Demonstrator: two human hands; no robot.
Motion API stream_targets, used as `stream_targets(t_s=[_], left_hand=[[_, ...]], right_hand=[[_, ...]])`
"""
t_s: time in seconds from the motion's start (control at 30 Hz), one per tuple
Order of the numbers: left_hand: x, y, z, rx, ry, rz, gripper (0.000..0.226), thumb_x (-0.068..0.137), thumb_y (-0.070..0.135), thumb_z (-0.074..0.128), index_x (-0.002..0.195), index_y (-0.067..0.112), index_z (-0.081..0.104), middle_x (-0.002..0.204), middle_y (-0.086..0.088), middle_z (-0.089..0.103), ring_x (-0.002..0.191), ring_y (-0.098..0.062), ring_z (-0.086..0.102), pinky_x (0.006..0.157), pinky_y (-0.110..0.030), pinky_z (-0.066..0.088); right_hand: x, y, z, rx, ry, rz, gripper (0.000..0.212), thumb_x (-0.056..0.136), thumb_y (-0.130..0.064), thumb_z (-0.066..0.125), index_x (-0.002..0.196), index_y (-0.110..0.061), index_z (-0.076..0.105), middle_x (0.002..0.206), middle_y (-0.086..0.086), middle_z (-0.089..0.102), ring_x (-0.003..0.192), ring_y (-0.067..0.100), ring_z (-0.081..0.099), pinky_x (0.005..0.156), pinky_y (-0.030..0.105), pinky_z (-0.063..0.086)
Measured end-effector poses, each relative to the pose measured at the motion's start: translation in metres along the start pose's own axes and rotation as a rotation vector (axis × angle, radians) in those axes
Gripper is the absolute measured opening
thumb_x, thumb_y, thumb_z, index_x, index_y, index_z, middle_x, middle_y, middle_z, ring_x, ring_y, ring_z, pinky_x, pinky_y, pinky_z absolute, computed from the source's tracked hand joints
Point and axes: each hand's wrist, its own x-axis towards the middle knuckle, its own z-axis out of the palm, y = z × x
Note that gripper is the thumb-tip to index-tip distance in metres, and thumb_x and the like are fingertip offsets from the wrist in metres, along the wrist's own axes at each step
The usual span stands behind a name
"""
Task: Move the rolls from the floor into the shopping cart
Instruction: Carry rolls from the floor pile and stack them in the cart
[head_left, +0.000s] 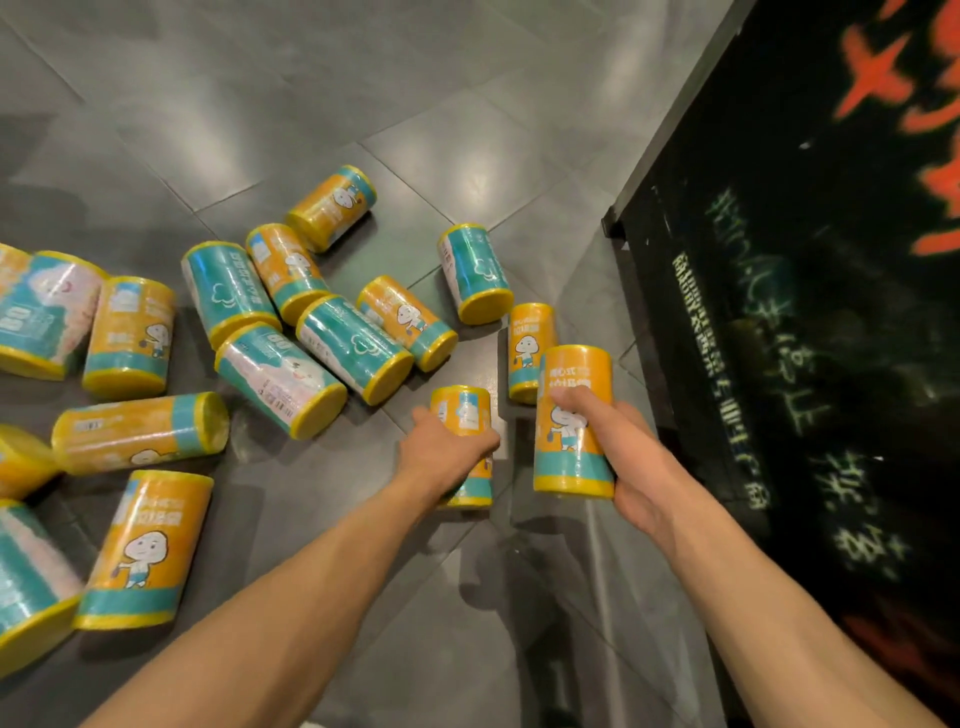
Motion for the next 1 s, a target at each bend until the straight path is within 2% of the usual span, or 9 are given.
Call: stream_targets(t_s=[0.07, 0.2, 0.37, 0.47, 0.6, 0.73, 0.8, 0.93, 1.0], left_hand=[[-0.010, 0.007, -0.024, -0.172, -0.009, 0.059, 0.078, 0.056, 0.047, 0.085, 0.116, 0.021, 0.043, 0.106, -0.003, 0.066, 0.093, -0.024, 0.069, 0.086, -0.047, 0.059], [-0.067, 0.036, -0.096, -0.327, -0.051, 0.145, 0.067, 0.057, 0.034, 0.088, 0.115, 0.026, 0.054, 0.103, -0.004, 0.072, 0.087, -0.018, 0.072, 0.082, -0.042, 0.062], [-0.186, 0.113, -0.210, -0.323, 0.004, 0.196, 0.057, 0.069, 0.023, 0.089, 0.115, 0.027, 0.056, 0.100, 0.005, 0.072, 0.085, -0.008, 0.070, 0.071, -0.022, 0.057], [-0.275, 0.176, -0.284, -0.375, 0.066, 0.194, 0.057, 0.064, 0.025, 0.091, 0.107, 0.029, 0.054, 0.099, 0.005, 0.072, 0.089, -0.012, 0.071, 0.081, -0.036, 0.059], [-0.412, 0.267, -0.383, -0.482, 0.180, 0.157, 0.079, 0.039, 0.048, 0.087, 0.108, 0.025, 0.055, 0.103, -0.001, 0.072, 0.094, -0.020, 0.072, 0.088, -0.049, 0.059], [-0.546, 0.329, -0.467, -0.529, 0.276, 0.147, 0.075, 0.043, 0.043, 0.090, 0.108, 0.023, 0.056, 0.097, -0.002, 0.073, 0.090, -0.021, 0.074, 0.086, -0.053, 0.059], [-0.598, 0.352, -0.499, -0.559, 0.342, 0.177, 0.066, 0.054, 0.035, 0.093, 0.108, 0.024, 0.056, 0.096, -0.002, 0.074, 0.088, -0.021, 0.073, 0.085, -0.048, 0.060], [-0.683, 0.387, -0.543, -0.652, 0.510, 0.241, 0.055, 0.067, 0.017, 0.090, 0.110, 0.020, 0.055, 0.099, -0.004, 0.073, 0.081, -0.016, 0.071, 0.070, -0.034, 0.059], [-0.720, 0.396, -0.554, -0.672, 0.592, 0.271, 0.057, 0.062, 0.021, 0.091, 0.106, 0.023, 0.055, 0.099, -0.002, 0.073, 0.083, -0.016, 0.072, 0.073, -0.034, 0.060]], right_hand=[[-0.003, -0.007, 0.006, 0.019, 0.002, -0.020, 0.046, 0.084, -0.034, 0.079, 0.121, -0.021, 0.056, 0.107, 0.009, 0.075, 0.089, 0.024, 0.075, 0.069, 0.037, 0.062], [-0.041, -0.037, 0.031, -0.007, -0.037, -0.013, 0.077, 0.065, -0.042, 0.088, 0.132, -0.020, 0.056, 0.110, 0.011, 0.075, 0.092, 0.027, 0.077, 0.074, 0.046, 0.064], [-0.150, -0.140, 0.068, -0.065, -0.156, -0.088, 0.055, 0.078, -0.028, 0.083, 0.126, -0.021, 0.056, 0.109, 0.010, 0.074, 0.089, 0.023, 0.075, 0.075, 0.044, 0.064], [-0.235, -0.236, 0.089, -0.114, -0.194, -0.140, 0.075, 0.064, -0.039, 0.086, 0.127, -0.015, 0.054, 0.111, 0.013, 0.073, 0.085, 0.024, 0.076, 0.064, 0.038, 0.061], [-0.365, -0.370, 0.100, -0.152, -0.250, -0.184, 0.052, 0.080, -0.027, 0.082, 0.121, -0.016, 0.053, 0.106, 0.011, 0.070, 0.081, 0.023, 0.073, 0.056, 0.034, 0.058], [-0.492, -0.472, 0.100, -0.209, -0.369, -0.219, 0.034, 0.078, -0.025, 0.082, 0.105, -0.014, 0.064, 0.085, 0.010, 0.071, 0.068, 0.021, 0.072, 0.057, 0.035, 0.056], [-0.541, -0.510, 0.102, -0.233, -0.406, -0.251, 0.029, 0.077, -0.024, 0.082, 0.098, -0.015, 0.065, 0.077, 0.007, 0.069, 0.063, 0.019, 0.069, 0.058, 0.036, 0.056], [-0.617, -0.563, 0.120, -0.317, -0.505, -0.372, 0.060, 0.060, -0.038, 0.084, 0.111, -0.015, 0.061, 0.089, 0.009, 0.072, 0.072, 0.022, 0.071, 0.069, 0.044, 0.062], [-0.642, -0.581, 0.132, -0.349, -0.580, -0.461, 0.033, 0.076, -0.025, 0.083, 0.099, -0.018, 0.060, 0.084, 0.008, 0.070, 0.069, 0.019, 0.070, 0.068, 0.040, 0.061]])
